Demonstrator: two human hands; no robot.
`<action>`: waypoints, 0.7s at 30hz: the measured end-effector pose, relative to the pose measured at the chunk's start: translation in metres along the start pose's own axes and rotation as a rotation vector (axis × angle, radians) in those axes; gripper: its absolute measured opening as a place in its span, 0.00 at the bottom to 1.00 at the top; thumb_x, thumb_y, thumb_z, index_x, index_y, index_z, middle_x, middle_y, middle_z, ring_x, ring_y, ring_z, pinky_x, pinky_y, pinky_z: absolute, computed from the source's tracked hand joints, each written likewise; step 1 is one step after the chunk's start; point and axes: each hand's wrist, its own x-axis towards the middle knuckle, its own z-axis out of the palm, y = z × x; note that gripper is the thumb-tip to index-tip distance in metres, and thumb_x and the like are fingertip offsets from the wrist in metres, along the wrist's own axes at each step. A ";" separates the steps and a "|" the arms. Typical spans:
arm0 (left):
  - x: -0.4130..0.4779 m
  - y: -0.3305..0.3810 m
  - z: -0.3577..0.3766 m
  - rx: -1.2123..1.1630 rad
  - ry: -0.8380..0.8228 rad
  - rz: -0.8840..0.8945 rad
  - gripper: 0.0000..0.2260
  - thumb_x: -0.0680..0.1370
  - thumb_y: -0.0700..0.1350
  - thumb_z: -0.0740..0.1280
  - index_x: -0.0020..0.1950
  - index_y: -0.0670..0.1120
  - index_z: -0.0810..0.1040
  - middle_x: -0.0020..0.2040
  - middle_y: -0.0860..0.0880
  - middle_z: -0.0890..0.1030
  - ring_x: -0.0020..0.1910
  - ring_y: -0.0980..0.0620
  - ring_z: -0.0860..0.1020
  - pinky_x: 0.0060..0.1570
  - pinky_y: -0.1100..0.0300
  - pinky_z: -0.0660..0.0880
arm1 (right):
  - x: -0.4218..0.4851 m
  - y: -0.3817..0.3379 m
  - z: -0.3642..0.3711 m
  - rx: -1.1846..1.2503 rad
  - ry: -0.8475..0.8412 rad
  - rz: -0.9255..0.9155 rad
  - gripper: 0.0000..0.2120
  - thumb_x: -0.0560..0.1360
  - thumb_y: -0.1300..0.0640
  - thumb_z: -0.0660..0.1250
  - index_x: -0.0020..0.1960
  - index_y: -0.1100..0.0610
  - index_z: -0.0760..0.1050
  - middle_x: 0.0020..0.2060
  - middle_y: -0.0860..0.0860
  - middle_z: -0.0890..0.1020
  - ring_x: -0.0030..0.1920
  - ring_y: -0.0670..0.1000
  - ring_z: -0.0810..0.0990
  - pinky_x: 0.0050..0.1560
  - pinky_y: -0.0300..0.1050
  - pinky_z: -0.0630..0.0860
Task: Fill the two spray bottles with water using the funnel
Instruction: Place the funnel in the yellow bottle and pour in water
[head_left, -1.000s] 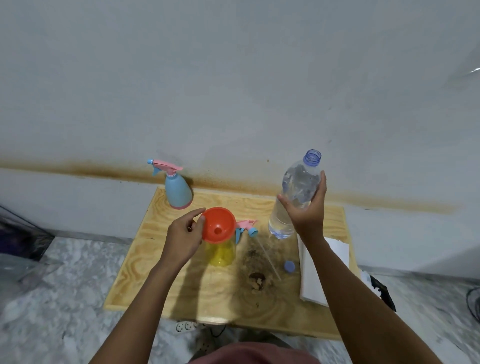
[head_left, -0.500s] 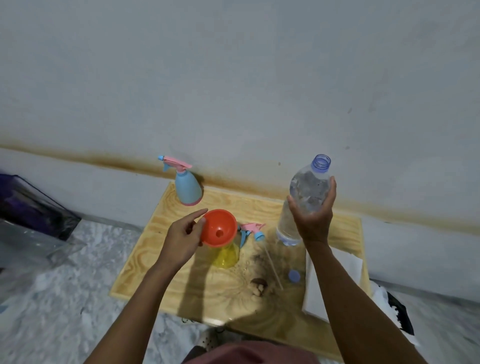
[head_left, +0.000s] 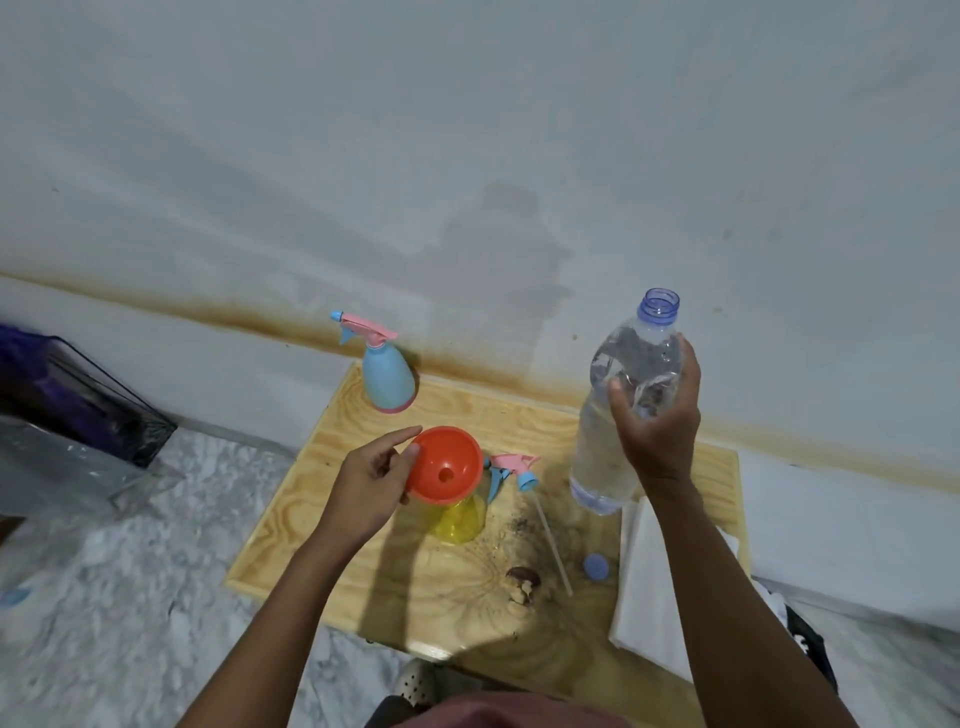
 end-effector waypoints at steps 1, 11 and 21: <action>-0.001 0.001 0.000 -0.008 -0.002 0.001 0.12 0.81 0.43 0.66 0.65 0.50 0.79 0.31 0.42 0.75 0.26 0.57 0.76 0.34 0.70 0.74 | 0.001 -0.006 -0.002 0.004 -0.012 -0.018 0.36 0.71 0.66 0.73 0.74 0.67 0.60 0.63 0.37 0.69 0.61 0.25 0.70 0.57 0.24 0.71; -0.004 0.006 -0.003 -0.065 -0.058 -0.012 0.13 0.82 0.41 0.65 0.66 0.47 0.78 0.29 0.46 0.73 0.26 0.57 0.75 0.33 0.71 0.74 | -0.010 -0.054 -0.011 0.070 -0.361 0.044 0.36 0.74 0.62 0.72 0.76 0.50 0.60 0.57 0.32 0.78 0.56 0.38 0.81 0.55 0.39 0.79; -0.005 -0.002 -0.005 -0.094 -0.105 0.015 0.16 0.82 0.41 0.64 0.70 0.44 0.75 0.32 0.42 0.73 0.28 0.57 0.75 0.34 0.70 0.74 | -0.045 -0.069 -0.012 -0.060 -0.653 0.037 0.34 0.73 0.41 0.68 0.76 0.44 0.60 0.58 0.45 0.81 0.50 0.43 0.84 0.49 0.42 0.81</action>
